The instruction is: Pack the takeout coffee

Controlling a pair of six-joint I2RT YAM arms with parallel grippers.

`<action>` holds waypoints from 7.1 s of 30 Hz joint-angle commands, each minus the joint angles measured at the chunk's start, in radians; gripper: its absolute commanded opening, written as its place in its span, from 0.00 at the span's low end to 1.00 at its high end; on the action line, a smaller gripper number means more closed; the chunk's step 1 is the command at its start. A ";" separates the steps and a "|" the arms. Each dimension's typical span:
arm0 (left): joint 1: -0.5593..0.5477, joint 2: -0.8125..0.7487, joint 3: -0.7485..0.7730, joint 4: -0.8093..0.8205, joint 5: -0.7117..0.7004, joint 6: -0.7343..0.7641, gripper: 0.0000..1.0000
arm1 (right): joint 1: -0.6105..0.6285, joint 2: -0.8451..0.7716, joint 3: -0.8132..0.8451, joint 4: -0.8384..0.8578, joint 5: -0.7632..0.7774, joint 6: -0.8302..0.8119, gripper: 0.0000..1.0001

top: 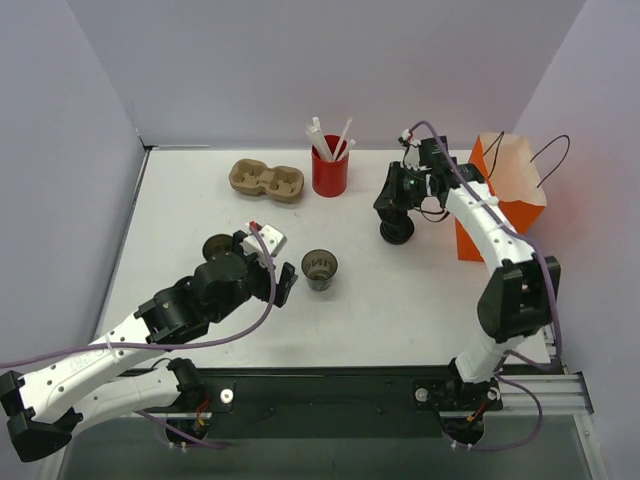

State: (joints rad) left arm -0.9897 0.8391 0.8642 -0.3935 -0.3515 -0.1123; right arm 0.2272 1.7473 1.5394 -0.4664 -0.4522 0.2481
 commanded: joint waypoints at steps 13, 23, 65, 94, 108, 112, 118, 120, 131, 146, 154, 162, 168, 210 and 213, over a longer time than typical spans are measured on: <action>0.079 -0.247 -0.033 0.166 0.434 0.106 0.79 | 0.285 -0.482 -0.479 0.985 -0.531 0.938 0.11; 0.079 -0.202 -0.074 0.283 0.569 0.197 0.62 | 0.408 -0.488 -0.518 1.224 -0.508 1.126 0.11; 0.076 -0.213 -0.145 0.619 0.600 0.143 0.42 | 0.457 -0.552 -0.598 1.402 -0.503 1.223 0.11; 0.075 -0.245 -0.160 0.622 0.612 0.128 0.45 | 0.459 -0.534 -0.607 1.430 -0.482 1.246 0.10; 0.077 -0.196 -0.151 0.634 0.623 0.118 0.37 | 0.465 -0.529 -0.610 1.468 -0.479 1.272 0.11; 0.075 -0.204 -0.148 0.650 0.611 0.117 0.18 | 0.465 -0.532 -0.621 1.462 -0.483 1.267 0.12; 0.077 -0.213 -0.108 0.566 0.567 0.065 0.00 | 0.443 -0.568 -0.630 1.320 -0.468 1.164 0.34; 0.075 -0.207 -0.088 0.506 0.534 0.051 0.00 | 0.420 -0.591 -0.618 1.176 -0.453 1.098 0.46; 0.079 0.035 0.259 -0.143 0.195 -0.171 0.00 | 0.394 -0.822 -0.458 0.135 0.167 0.393 0.81; 0.094 0.659 0.700 -0.527 0.261 -0.280 0.00 | 0.408 -0.934 -0.518 -0.021 0.343 0.246 0.82; 0.082 0.882 0.863 -0.605 0.250 -0.273 0.00 | 0.414 -0.960 -0.550 -0.031 0.343 0.237 0.82; 0.068 0.985 0.947 -0.677 0.212 -0.263 0.00 | 0.414 -0.993 -0.550 -0.044 0.357 0.226 0.82; 0.069 1.032 0.975 -0.714 0.181 -0.256 0.00 | 0.416 -1.005 -0.530 -0.057 0.363 0.218 0.82; 0.069 1.141 1.066 -0.789 0.178 -0.256 0.00 | 0.414 -1.072 -0.507 -0.100 0.405 0.204 0.82; 0.066 1.149 1.062 -0.786 0.186 -0.257 0.00 | 0.414 -1.079 -0.506 -0.104 0.408 0.200 0.82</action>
State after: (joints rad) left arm -0.9203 1.9789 1.9095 -1.1706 -0.1757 -0.3630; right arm 0.6365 0.7063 0.9913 -0.5591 -0.0731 0.4656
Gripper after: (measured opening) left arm 0.034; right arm 0.817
